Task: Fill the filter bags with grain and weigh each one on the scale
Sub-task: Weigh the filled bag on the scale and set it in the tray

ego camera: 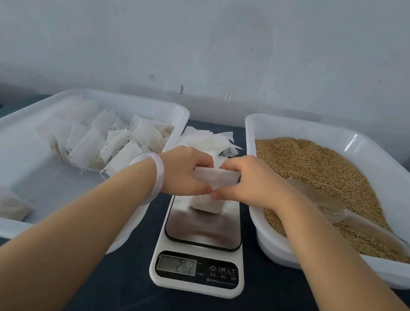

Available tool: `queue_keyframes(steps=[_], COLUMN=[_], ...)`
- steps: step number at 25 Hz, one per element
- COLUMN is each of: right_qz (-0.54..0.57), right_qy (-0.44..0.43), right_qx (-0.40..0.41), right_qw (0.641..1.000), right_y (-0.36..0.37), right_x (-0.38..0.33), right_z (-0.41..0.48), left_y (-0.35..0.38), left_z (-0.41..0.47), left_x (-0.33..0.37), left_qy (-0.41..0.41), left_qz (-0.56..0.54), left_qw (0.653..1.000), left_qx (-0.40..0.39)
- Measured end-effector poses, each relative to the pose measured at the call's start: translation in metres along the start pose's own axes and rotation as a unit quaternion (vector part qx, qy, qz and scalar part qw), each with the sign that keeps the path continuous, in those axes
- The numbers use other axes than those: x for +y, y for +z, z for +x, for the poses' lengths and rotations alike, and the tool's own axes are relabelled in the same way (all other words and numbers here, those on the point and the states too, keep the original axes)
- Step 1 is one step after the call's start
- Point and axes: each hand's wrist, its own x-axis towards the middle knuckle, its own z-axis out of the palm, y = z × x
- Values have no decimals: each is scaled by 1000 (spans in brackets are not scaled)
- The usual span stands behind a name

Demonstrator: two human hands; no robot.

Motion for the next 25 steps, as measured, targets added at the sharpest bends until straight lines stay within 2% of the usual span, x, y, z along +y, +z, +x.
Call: queue_keyframes(steps=[4, 7, 13, 17, 21, 25], right_qz=[11, 34, 101, 96, 82, 44], right_qy=[-18, -54, -103, -112, -117, -100], right_qx=[13, 60, 122, 155, 170, 109], right_qw=[1000, 996, 982, 977, 975, 988], right_y=[2, 3, 7, 9, 22, 44], right_x=[3, 3, -5, -17, -42, -73], right_z=[1, 0, 5, 14, 30, 57], left_y=[1, 1, -9, -28, -48, -53], left_z=[1, 1, -2, -9, -16, -17], left_x=[0, 0, -9, -16, -37, -52], left_qy=[3, -17, -42, -42, -112, -213], left_qz=[5, -5, -103, -224, -300, -254], left_qw=[1000, 1000, 992, 967, 925, 911], left_qx=[4, 0, 61, 117, 205, 244])
